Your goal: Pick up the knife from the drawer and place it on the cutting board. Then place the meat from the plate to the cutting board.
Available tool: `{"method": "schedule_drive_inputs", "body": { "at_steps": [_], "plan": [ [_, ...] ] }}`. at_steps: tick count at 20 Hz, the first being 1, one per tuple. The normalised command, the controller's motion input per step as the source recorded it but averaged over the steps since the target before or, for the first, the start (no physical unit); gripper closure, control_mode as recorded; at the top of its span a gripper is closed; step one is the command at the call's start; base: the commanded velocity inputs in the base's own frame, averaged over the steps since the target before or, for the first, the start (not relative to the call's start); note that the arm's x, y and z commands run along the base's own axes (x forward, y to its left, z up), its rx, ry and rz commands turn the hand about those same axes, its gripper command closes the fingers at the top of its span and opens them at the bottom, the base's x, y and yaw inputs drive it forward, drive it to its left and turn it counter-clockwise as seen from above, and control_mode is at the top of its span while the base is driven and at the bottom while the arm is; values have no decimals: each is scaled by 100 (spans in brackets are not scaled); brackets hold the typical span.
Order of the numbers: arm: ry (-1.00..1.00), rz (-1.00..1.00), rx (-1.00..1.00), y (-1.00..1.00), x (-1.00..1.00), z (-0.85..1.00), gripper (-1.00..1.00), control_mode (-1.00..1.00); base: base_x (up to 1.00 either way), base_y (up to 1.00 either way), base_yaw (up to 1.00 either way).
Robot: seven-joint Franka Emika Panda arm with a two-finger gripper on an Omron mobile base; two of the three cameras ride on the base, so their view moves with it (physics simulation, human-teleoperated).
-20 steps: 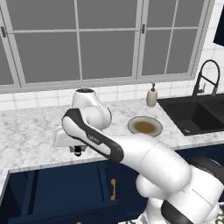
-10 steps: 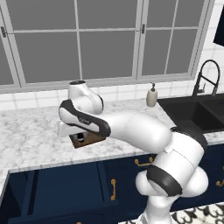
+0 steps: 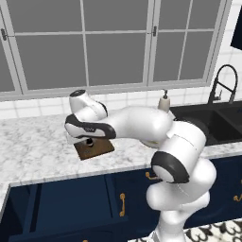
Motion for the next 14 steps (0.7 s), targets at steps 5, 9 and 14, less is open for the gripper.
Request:
{"method": "schedule_drive_inputs", "body": {
  "at_steps": [5, 9, 14],
  "plan": [
    [-5, 0, -1, 0, 61, -26, 100, -100, 0, 0, 0],
    [0, 0, 0, -2, 38, -26, 100, -100, 0, 0, 0],
    [0, 0, 0, 0, 39, -39, 100, -100, 0, 0, 0]
  ]
}}
